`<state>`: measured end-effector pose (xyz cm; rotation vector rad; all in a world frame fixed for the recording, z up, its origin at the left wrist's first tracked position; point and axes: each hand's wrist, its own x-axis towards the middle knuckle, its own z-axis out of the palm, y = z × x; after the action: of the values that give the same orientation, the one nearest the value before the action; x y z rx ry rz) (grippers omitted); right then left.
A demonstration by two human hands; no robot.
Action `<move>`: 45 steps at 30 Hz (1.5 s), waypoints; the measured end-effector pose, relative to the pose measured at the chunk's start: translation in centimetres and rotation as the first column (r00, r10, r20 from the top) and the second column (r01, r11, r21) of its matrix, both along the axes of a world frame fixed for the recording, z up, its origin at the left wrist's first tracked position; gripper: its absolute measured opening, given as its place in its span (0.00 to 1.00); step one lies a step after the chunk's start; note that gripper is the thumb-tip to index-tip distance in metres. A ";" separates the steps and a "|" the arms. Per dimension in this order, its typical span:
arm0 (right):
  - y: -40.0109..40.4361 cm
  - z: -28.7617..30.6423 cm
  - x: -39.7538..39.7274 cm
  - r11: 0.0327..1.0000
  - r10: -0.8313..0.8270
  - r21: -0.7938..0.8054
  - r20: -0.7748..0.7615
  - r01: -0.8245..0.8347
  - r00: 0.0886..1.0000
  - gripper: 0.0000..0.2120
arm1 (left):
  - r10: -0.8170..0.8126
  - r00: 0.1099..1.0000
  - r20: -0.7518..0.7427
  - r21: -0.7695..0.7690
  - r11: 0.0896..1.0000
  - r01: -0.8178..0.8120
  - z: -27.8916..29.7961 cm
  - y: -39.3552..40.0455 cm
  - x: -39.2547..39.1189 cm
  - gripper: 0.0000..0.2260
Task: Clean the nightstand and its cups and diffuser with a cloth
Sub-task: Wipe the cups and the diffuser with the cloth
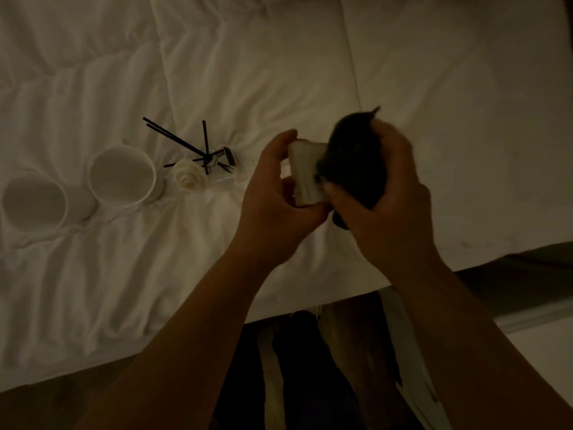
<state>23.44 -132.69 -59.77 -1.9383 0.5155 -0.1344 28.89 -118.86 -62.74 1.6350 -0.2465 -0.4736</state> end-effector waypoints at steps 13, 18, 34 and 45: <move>2.7 1.5 1.8 1.000 -0.029 0.009 0.058 0.028 0.998 0.24 | -0.202 0.977 0.061 0.118 0.974 0.194 3.0 1.2 1.8 0.32; 1.0 0.6 2.6 0.914 -0.307 0.257 -0.062 0.312 0.950 0.16 | -0.188 0.980 0.058 0.008 0.982 0.188 3.8 1.4 1.2 0.32; 1.9 0.6 2.9 0.763 -0.362 0.535 -0.109 0.362 0.926 0.15 | -0.186 0.981 -0.056 -0.163 0.971 0.174 4.0 3.1 1.8 0.32; 1.1 3.2 1.9 0.673 -0.498 0.633 0.004 0.383 0.867 0.21 | -0.085 0.959 -0.270 -0.045 0.996 0.075 5.1 2.7 2.2 0.35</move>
<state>25.34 -131.57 -56.56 -1.1111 0.7955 -0.3989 31.08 -116.18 -57.66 1.5108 -0.1146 -0.7449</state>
